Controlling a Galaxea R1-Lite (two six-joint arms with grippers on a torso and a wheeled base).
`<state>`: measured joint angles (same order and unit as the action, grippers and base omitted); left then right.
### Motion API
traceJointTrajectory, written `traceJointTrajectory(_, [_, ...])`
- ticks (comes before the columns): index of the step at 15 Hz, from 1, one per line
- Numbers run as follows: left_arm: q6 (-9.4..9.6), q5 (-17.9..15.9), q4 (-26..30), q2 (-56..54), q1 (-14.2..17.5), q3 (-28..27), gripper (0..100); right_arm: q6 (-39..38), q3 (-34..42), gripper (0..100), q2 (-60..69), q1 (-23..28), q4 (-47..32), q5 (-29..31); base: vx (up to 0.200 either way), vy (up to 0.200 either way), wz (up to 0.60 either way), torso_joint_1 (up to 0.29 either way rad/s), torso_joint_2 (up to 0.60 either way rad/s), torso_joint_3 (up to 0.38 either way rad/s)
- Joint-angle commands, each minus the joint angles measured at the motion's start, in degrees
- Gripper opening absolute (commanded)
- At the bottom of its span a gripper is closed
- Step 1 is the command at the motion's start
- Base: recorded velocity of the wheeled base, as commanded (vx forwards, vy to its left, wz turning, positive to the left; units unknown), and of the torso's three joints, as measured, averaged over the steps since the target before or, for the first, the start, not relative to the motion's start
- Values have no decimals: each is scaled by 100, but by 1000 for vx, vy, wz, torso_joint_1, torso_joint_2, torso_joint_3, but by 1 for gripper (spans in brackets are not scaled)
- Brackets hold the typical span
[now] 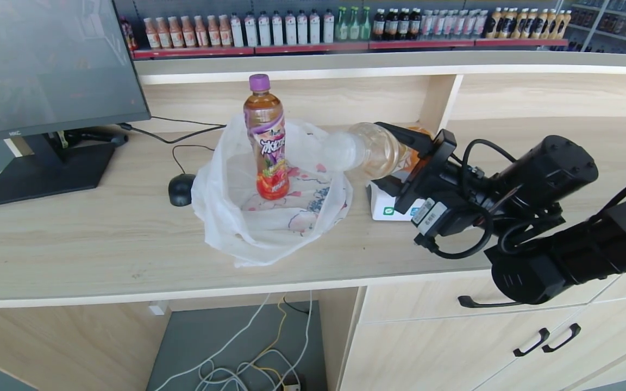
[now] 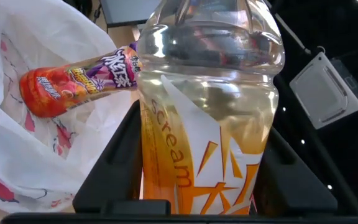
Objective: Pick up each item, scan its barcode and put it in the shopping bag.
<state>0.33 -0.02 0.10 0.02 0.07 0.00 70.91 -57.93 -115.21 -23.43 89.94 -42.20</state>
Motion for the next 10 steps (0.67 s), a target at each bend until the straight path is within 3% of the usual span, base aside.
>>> traceJointTrajectory(1, [2, 2, -1, -2, 1, 0, 100, 2, -69, 0, -89, 14, 6, 2, 0, 0, 0, 0, 0, 0])
traceJointTrajectory(10, [2, 2, -1, -2, 1, 0, 100, 327, -25, 0, -221, 23, 6, -139, 0, 0, 0, 0, 0, 0])
